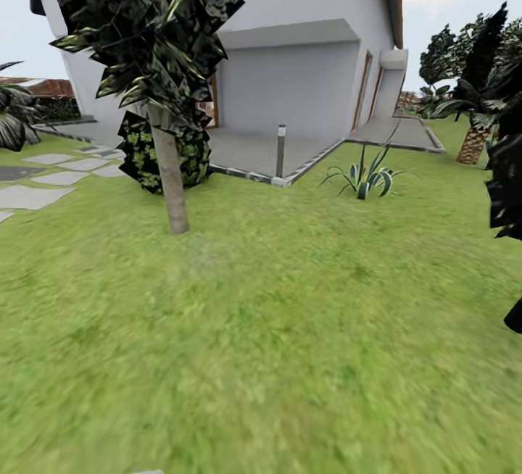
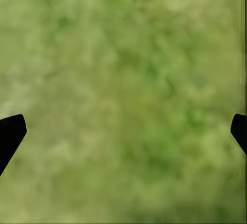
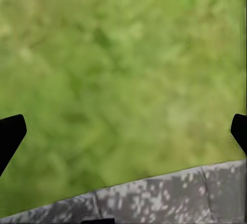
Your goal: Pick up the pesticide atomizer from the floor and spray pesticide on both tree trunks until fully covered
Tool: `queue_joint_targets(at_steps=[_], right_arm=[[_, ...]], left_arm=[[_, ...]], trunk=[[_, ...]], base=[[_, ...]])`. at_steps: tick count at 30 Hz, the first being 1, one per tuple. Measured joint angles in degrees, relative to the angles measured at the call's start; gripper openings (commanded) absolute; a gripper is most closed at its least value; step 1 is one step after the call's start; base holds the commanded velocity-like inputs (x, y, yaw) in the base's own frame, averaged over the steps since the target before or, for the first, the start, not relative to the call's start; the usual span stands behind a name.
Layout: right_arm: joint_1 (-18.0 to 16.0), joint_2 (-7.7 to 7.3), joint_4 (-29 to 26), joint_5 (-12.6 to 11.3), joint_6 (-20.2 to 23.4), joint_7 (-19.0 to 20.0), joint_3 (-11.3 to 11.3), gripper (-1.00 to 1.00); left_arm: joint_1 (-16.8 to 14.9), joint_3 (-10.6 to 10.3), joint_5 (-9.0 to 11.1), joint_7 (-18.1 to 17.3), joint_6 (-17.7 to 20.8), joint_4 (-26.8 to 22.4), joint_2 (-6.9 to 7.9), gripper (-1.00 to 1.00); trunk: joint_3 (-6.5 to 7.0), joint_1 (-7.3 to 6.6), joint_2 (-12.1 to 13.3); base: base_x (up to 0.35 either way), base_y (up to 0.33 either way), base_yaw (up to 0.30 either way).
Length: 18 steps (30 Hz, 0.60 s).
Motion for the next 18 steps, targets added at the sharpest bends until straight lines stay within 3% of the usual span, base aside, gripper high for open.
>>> queue_joint_targets(at_steps=[18], right_arm=[[0.0, 0.05, 0.0, 0.0, 0.0, 0.0, 0.0, 1.00]], left_arm=[[0.0, 0.0, 0.0, 0.0, 0.0, 0.0, 0.00, 1.00]], trunk=[[0.00, 0.00, 0.0]], base=[[0.340, 0.039, -0.262]])
